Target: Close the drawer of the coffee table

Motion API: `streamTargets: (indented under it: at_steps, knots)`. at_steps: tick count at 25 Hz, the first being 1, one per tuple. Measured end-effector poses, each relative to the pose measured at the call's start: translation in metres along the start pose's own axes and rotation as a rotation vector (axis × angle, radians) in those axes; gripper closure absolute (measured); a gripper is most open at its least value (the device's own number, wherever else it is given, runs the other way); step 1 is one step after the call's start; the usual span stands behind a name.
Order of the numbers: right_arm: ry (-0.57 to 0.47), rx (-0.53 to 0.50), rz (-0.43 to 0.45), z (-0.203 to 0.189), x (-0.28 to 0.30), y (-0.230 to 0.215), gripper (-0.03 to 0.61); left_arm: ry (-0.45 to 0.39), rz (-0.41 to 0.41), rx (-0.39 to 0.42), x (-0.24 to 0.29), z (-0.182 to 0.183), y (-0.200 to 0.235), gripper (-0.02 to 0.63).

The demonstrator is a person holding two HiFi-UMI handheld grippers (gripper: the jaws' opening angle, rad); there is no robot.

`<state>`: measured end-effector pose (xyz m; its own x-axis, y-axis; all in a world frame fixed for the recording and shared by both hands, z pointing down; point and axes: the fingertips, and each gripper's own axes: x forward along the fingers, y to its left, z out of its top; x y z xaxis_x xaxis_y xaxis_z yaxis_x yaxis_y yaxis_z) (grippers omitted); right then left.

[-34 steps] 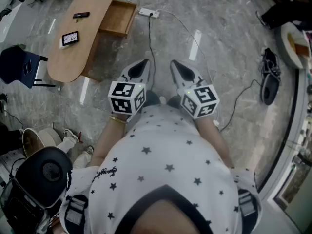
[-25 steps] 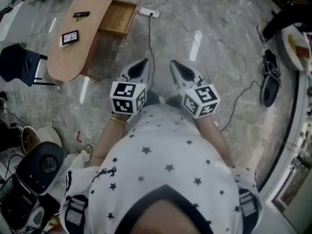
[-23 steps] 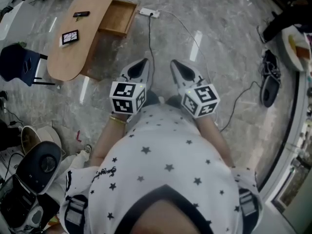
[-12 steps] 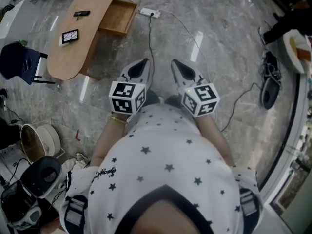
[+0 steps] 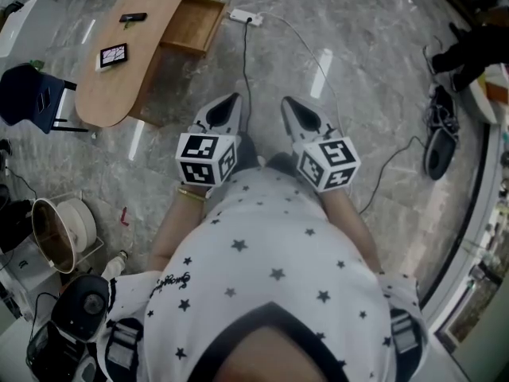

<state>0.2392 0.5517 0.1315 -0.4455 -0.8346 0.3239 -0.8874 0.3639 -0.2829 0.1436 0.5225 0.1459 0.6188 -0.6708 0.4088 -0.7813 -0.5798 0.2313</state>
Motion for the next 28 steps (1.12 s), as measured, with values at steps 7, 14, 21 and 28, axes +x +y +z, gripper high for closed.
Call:
streamTargets:
  at_steps: [7,14,21,28]
  knots:
    - [-0.008,-0.012,0.021,0.007,0.018,-0.007,0.571,-0.005,0.003,0.002,0.017,0.007,0.012,0.606]
    - [0.007,-0.020,0.033,0.016,0.046,-0.018,0.571,0.006,-0.001,-0.001,0.042,0.019,0.030,0.606]
    - [0.039,-0.004,0.025,0.021,0.079,-0.036,0.571,0.024,0.003,-0.003,0.069,0.030,0.051,0.606]
    - [0.059,0.006,0.020,0.036,0.119,-0.050,0.571,0.040,-0.006,0.001,0.098,0.047,0.079,0.606]
